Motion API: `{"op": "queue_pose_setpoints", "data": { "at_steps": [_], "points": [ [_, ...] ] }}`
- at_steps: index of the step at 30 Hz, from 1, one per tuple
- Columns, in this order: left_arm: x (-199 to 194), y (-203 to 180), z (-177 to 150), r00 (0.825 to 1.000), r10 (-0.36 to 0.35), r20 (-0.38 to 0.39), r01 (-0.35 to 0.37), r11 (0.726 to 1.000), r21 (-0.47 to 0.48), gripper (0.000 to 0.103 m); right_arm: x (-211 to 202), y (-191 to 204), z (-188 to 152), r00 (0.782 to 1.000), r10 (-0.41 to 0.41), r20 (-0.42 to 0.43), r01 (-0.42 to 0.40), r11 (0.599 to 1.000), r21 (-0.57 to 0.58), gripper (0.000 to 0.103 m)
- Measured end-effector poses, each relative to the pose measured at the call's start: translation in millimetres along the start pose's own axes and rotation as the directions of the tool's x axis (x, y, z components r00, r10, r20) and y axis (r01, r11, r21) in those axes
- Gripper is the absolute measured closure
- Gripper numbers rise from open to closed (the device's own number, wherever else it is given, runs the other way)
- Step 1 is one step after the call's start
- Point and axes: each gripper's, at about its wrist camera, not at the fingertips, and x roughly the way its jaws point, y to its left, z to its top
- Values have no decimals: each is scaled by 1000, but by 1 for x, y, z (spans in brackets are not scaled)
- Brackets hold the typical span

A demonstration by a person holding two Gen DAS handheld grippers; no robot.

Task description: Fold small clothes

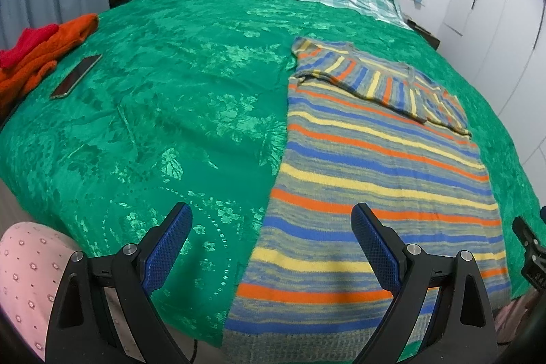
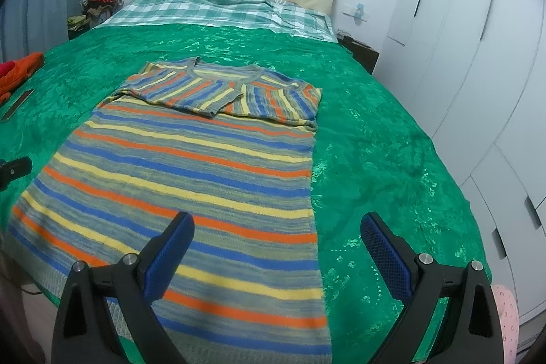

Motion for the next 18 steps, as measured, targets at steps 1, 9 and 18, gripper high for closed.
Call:
{"op": "queue_pose_setpoints", "data": {
  "at_steps": [1,9,18],
  "points": [
    [0,1,0,1000,-1,-2,1,1000,-3,8,0,0,0,1000,0,1,0,1000,-1,6],
    [-5,4,3,1000,-24,12,25,999,-23,8,-4,0,1,1000,-24,3,24,1000,-10,6],
    [-6,7,3,1000,-28,11,28,999,-29,8,-7,5,2,1000,-24,6,24,1000,-14,6]
  ]
}}
